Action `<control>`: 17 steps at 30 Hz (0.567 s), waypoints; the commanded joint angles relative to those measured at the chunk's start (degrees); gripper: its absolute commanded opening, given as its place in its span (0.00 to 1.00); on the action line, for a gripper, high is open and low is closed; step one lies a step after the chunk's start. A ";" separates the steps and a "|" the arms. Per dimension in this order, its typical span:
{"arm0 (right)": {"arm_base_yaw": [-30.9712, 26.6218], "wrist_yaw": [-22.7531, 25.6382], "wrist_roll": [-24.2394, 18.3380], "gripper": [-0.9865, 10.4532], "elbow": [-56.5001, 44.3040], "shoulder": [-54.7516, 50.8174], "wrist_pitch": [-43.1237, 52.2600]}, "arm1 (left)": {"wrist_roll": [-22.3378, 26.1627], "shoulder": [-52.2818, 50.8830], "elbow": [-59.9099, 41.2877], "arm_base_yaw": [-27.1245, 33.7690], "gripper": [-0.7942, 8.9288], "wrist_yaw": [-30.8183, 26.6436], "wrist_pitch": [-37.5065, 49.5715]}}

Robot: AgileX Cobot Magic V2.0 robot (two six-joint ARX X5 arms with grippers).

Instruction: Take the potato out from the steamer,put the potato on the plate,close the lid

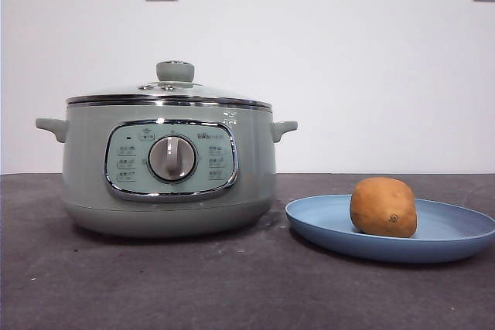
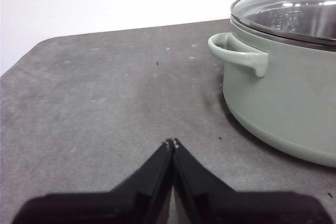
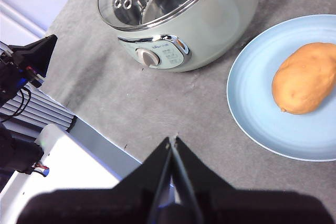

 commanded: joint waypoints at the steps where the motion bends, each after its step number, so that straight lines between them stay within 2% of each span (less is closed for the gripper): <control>1: 0.13 0.20 -0.28 0.09 -0.33 -0.20 0.15 | -0.22 -0.13 -0.87 0.17 0.08 -0.09 0.04; 3: -0.50 1.42 -3.67 0.09 -0.33 -1.11 1.03 | -0.22 -0.13 -0.87 0.17 0.08 -0.09 0.04; 6: -3.41 7.30 -7.08 0.09 -0.42 -4.63 3.61 | -0.22 -0.13 -0.87 0.17 0.08 -0.09 0.04; 8: -6.64 7.17 -9.29 0.09 -0.81 -7.45 6.45 | -0.22 -0.13 -0.87 0.17 0.08 -0.11 0.04; 12: -14.14 7.52 -10.08 0.09 -4.81 -13.75 14.91 | -0.22 -0.13 -0.87 0.17 0.08 -0.02 0.04; 17: -20.61 7.45 -10.40 0.09 -17.16 -22.36 29.77 | -0.22 -0.13 -0.87 0.17 0.08 -0.07 0.04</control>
